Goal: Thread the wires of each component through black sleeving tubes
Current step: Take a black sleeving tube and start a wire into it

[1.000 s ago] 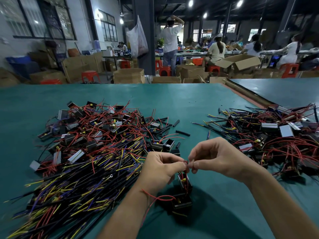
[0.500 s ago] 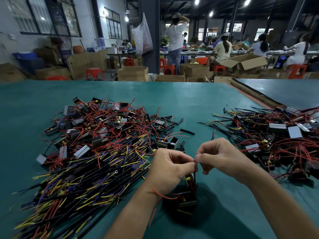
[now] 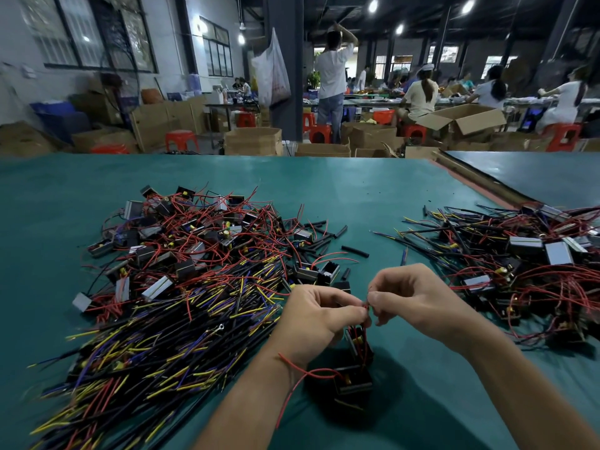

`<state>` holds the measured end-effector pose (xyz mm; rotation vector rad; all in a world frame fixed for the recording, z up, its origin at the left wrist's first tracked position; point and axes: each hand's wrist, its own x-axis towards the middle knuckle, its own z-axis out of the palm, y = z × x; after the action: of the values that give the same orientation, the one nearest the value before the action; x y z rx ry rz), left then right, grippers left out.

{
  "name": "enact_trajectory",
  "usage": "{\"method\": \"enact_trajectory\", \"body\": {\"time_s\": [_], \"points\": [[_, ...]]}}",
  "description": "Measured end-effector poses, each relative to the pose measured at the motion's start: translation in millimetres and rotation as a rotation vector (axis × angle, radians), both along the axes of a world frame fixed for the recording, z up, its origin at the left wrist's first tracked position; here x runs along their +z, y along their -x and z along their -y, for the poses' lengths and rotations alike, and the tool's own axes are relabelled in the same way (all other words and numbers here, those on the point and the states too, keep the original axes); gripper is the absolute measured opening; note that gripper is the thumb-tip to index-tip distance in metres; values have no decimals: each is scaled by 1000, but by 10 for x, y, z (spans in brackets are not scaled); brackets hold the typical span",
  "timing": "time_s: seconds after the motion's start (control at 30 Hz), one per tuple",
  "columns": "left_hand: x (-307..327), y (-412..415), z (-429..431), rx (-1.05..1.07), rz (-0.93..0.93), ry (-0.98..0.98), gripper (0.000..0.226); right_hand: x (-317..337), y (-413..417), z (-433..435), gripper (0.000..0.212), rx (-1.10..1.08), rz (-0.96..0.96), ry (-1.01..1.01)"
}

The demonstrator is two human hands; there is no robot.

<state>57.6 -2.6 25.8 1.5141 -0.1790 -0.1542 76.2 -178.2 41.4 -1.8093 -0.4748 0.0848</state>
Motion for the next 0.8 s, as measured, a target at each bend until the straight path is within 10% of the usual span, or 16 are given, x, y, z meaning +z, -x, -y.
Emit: {"method": "enact_trajectory", "body": {"time_s": [0.8], "points": [[-5,13,0,-88,19,-21,24,-45,-22,90,7,114,-253,-137]]}}
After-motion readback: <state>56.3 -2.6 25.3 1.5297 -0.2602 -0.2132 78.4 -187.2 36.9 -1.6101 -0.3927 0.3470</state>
